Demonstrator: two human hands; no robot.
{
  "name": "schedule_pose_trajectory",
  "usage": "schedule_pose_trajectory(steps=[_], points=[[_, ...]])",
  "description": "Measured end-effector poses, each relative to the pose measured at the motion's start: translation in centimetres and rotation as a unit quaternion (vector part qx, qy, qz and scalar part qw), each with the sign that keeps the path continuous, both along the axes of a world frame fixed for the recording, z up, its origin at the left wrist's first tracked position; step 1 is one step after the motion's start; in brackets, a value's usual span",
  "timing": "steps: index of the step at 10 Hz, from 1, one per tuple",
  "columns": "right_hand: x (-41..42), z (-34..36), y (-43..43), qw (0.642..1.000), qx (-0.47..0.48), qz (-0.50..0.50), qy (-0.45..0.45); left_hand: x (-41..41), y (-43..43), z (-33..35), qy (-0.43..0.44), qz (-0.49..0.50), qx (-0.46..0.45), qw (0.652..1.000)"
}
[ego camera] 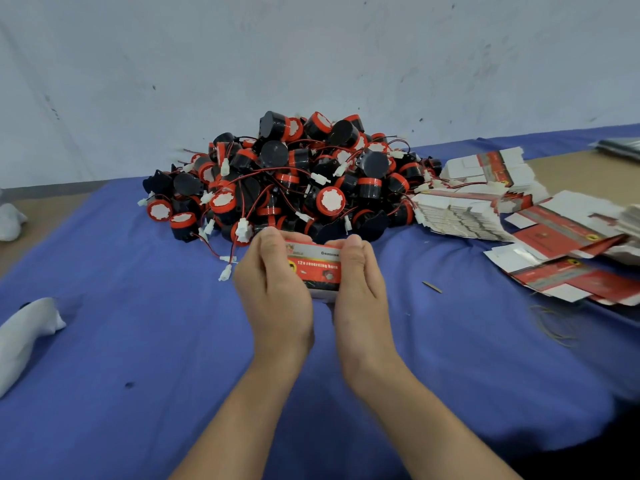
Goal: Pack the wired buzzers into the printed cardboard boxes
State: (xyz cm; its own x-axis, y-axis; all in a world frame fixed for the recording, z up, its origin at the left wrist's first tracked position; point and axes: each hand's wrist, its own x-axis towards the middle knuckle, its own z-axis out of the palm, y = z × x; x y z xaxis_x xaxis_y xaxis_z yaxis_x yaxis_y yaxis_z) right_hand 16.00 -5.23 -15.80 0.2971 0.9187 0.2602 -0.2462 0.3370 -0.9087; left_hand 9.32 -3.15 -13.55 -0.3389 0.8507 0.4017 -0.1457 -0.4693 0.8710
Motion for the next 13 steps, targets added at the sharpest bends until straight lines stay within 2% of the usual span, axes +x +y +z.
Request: schedule_pose_trajectory(steps=[2, 3, 4, 5, 6, 7, 8, 9, 10, 11, 12, 13], points=[[0.3, 1.0, -1.1, 0.999, -0.012, -0.003, 0.029, 1.2, -0.9, 0.8, -0.032, 0.031, -0.003, 0.999], [1.7, 1.3, -2.3, 0.999, -0.014, -0.037, 0.015, 2.4, -2.1, 0.2, -0.005, -0.027, -0.036, 0.999], [3.5, 2.7, -3.9, 0.99, 0.019, -0.118, -0.076, 2.9, -3.6, 0.4, 0.069, -0.115, -0.054, 0.989], [5.5, 4.4, -6.1, 0.965, 0.067, -0.176, -0.183, 3.2, -5.5, 1.8, 0.104, -0.229, -0.072, 0.965], [8.0, 5.7, -9.2, 0.95, 0.088, -0.226, -0.195, 4.6, -8.0, 3.7, 0.13, -0.312, -0.063, 0.939], [11.1, 6.7, -13.3, 0.959, 0.08, -0.242, -0.127, 8.1, -10.2, 6.0, 0.129, -0.352, -0.041, 0.926], [14.1, 7.6, -18.0, 0.956, 0.058, -0.287, -0.016, 13.3, -12.4, 9.0, 0.095, -0.364, -0.05, 0.925], [15.5, 6.7, -22.5, 0.95, 0.045, -0.31, 0.021, 19.1, -16.0, 12.7, 0.034, -0.43, -0.078, 0.899], [15.2, 5.3, -26.1, 0.953, 0.038, -0.299, -0.024, 24.4, -20.8, 15.6, 0.149, -0.564, -0.016, 0.812], [15.5, 4.6, -27.5, 0.954, 0.007, -0.289, -0.082, 26.3, -24.6, 16.9, 0.275, -0.64, 0.089, 0.712], [15.5, 5.3, -27.0, 0.951, 0.002, -0.283, -0.125, 25.0, -24.3, 16.9, 0.286, -0.619, 0.121, 0.722], [15.3, 6.6, -24.1, 0.96, 0.038, -0.258, -0.101, 22.6, -20.8, 15.9, 0.219, -0.572, 0.112, 0.782]])
